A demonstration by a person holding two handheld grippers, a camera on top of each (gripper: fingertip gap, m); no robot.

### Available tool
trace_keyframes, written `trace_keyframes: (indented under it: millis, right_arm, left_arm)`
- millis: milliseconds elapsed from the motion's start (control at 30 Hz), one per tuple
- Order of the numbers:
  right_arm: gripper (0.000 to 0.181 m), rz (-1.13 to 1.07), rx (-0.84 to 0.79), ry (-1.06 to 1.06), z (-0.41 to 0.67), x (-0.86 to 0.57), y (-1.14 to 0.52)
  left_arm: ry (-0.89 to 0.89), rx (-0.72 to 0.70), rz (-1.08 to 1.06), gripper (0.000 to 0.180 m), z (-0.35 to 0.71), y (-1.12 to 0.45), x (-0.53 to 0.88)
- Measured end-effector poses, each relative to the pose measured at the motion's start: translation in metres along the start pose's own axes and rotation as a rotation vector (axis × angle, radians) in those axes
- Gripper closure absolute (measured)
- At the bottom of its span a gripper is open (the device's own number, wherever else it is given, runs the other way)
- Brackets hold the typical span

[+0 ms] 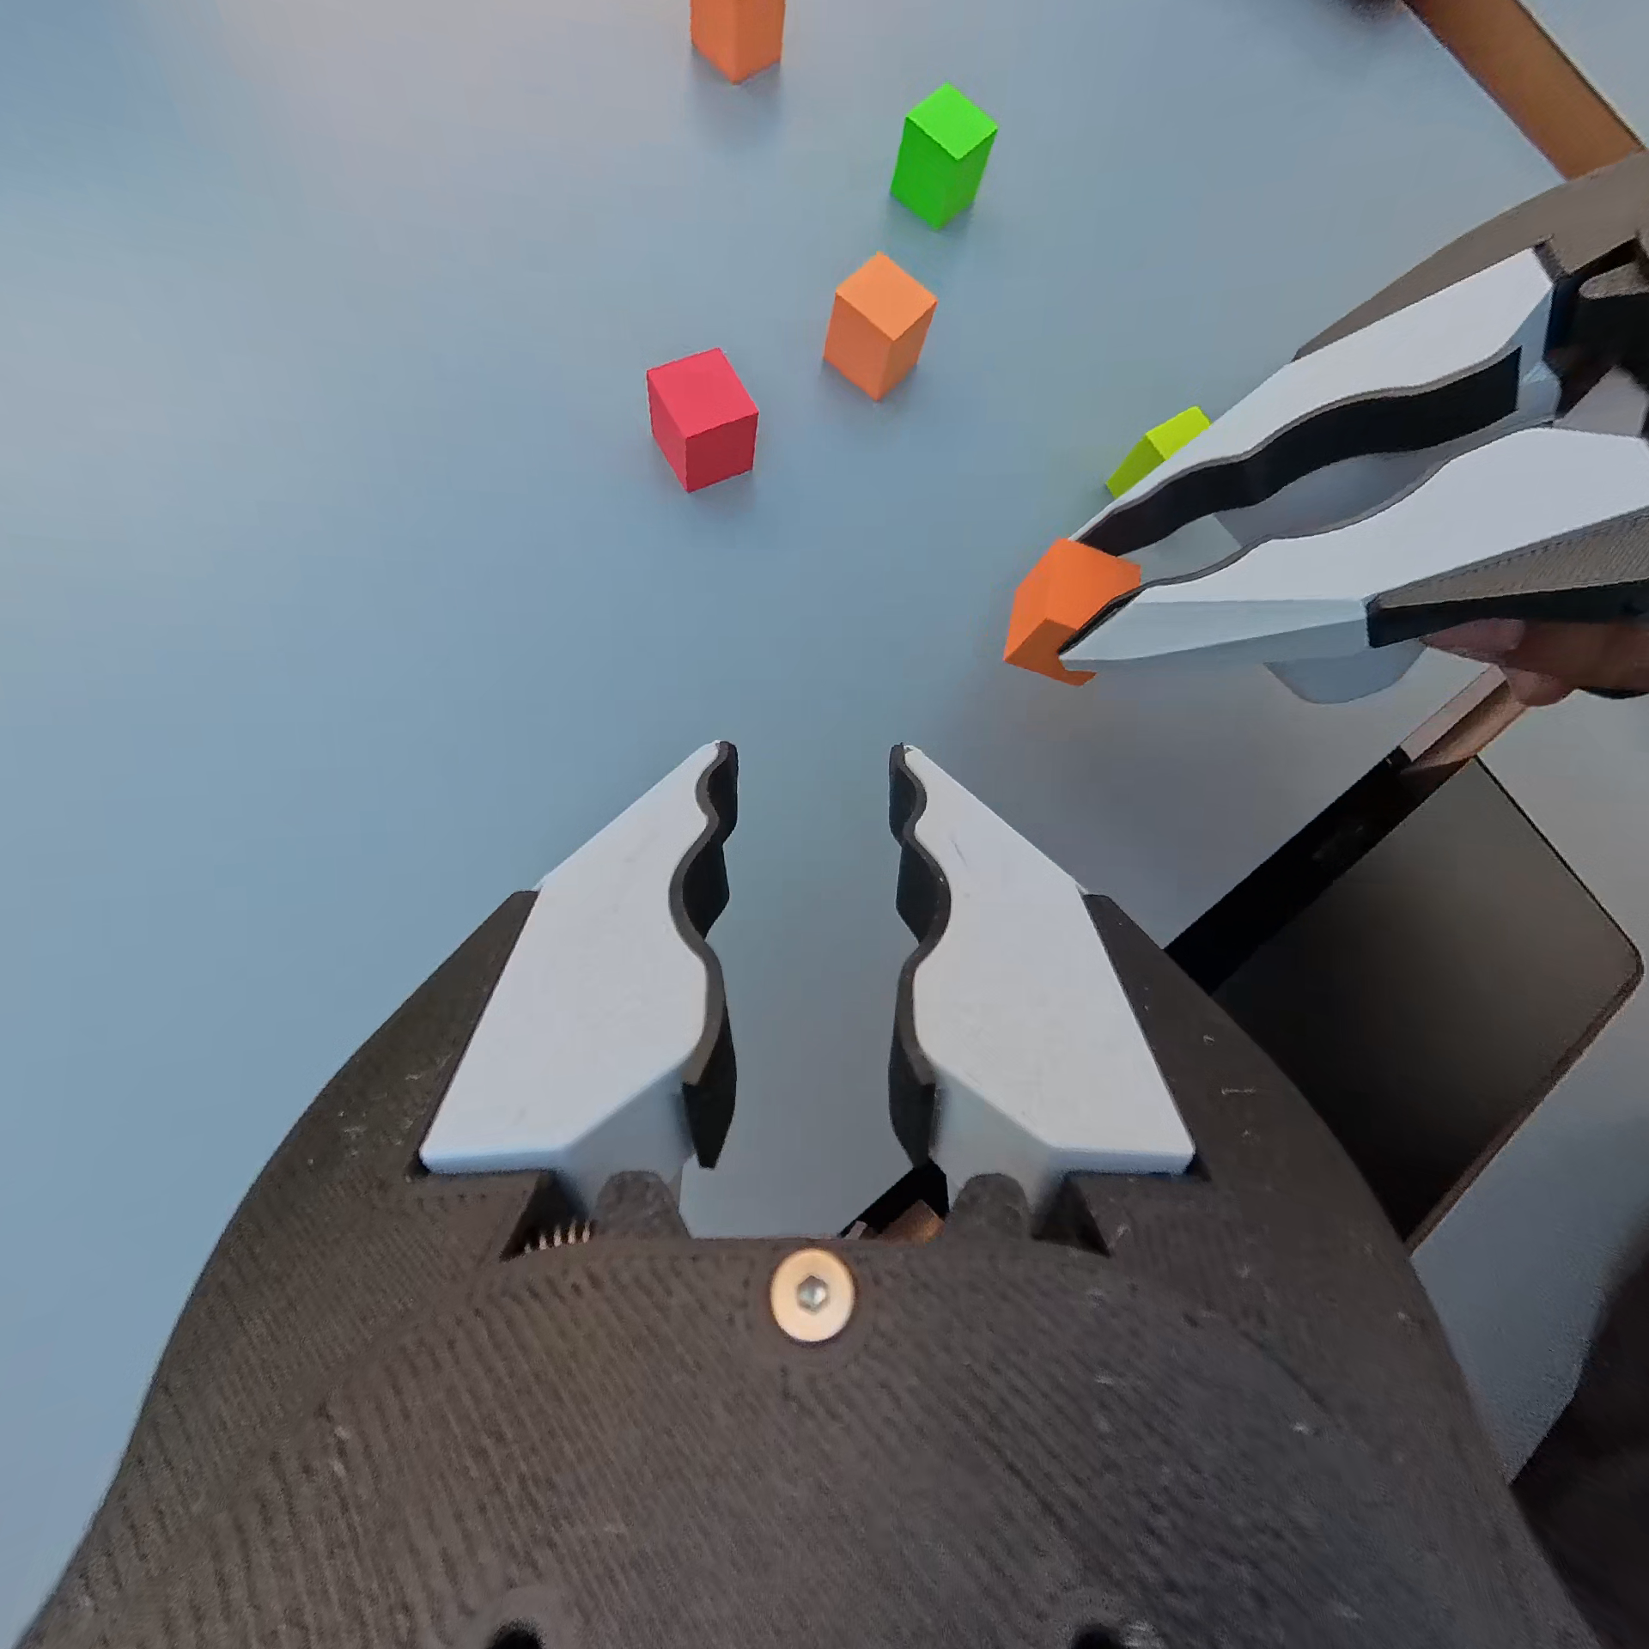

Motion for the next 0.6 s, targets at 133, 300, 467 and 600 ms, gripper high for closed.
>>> trace_keyframes:
  millis: [133, 300, 467, 600]
  right_arm:
    - [0.155, -0.007, 0.005, -0.017, -0.005, -0.004, 0.008]
    - [0.155, -0.008, 0.035, -0.063, -0.027, 0.006, 0.021]
    - [0.155, -0.014, 0.049, -0.115, -0.038, 0.013, 0.033]
    - [0.155, -0.038, 0.032, -0.12, -0.032, 0.007, 0.038]
  left_arm:
    - [-0.013, 0.007, 0.024, 0.145, 0.004, -0.013, 0.014]
    - [-0.071, -0.019, 0.14, 0.131, 0.036, -0.05, 0.043]
    - [-0.093, -0.028, 0.175, 0.127, 0.067, -0.097, 0.057]
    - [-0.142, 0.012, 0.224, 0.149, 0.066, -0.109, 0.069]
Point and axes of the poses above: each gripper's, where its closed fingertips meet, y back along the fingers, z out of its top, x = y × z across the jaws, the point moved 1 cm from there along y, back along the fingers, and after that the axes turned 13 degrees about -z, right-handed, at the moved point
